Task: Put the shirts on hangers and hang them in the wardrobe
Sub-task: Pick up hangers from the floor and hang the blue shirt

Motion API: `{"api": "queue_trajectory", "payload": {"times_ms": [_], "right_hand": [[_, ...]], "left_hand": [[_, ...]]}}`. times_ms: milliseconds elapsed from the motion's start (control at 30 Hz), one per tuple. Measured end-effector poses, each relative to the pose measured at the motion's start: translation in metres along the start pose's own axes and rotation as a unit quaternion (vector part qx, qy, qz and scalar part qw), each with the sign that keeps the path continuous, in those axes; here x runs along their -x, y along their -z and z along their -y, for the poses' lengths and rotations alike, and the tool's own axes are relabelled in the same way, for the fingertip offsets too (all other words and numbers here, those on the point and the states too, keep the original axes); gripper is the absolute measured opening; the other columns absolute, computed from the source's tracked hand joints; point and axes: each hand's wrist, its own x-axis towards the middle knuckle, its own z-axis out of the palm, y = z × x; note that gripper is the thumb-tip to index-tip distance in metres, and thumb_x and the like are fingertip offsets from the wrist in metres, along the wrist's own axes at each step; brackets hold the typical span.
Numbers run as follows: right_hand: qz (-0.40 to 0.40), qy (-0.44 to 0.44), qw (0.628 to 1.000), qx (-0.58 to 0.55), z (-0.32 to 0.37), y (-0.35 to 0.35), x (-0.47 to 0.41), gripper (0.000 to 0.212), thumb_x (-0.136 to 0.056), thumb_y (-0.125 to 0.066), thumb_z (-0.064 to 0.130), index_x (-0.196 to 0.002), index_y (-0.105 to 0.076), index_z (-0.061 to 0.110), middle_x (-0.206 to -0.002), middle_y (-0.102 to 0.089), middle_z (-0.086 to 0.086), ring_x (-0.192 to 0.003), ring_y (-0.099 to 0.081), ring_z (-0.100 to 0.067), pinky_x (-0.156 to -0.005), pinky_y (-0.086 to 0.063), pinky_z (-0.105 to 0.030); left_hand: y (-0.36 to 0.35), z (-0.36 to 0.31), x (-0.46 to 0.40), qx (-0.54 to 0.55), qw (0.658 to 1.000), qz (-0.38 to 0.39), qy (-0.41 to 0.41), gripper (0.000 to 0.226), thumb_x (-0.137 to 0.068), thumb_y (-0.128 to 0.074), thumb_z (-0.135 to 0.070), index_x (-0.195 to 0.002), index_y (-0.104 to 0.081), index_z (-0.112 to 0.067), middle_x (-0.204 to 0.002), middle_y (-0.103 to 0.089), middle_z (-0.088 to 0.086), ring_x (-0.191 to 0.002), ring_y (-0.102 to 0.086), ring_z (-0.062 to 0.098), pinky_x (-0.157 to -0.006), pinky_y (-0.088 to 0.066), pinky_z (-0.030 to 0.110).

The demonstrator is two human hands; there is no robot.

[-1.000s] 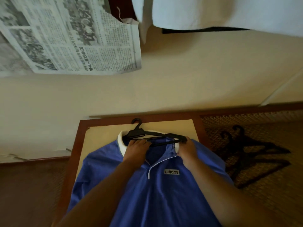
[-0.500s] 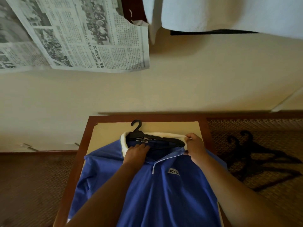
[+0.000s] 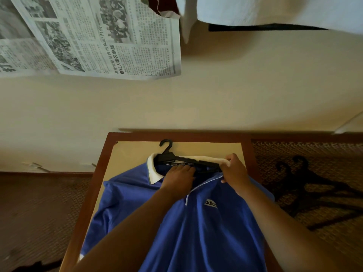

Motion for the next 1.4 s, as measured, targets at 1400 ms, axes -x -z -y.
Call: {"api": "queue_trajectory", "payload": {"times_ms": [1400], "right_hand": [[0.106, 0.214, 0.967, 0.090, 0.054, -0.039, 0.000, 0.020, -0.090, -0.052, 0.004, -0.093, -0.070, 0.011, -0.070, -0.059, 0.010, -0.062, -0.051, -0.002, -0.062, -0.040, -0.019]], "left_hand": [[-0.012, 0.023, -0.032, -0.045, 0.998, 0.031, 0.000, 0.041, -0.093, -0.052, -0.020, -0.134, -0.048, -0.020, -0.134, -0.053, 0.007, -0.125, -0.047, 0.027, -0.102, -0.036, 0.037]]}}
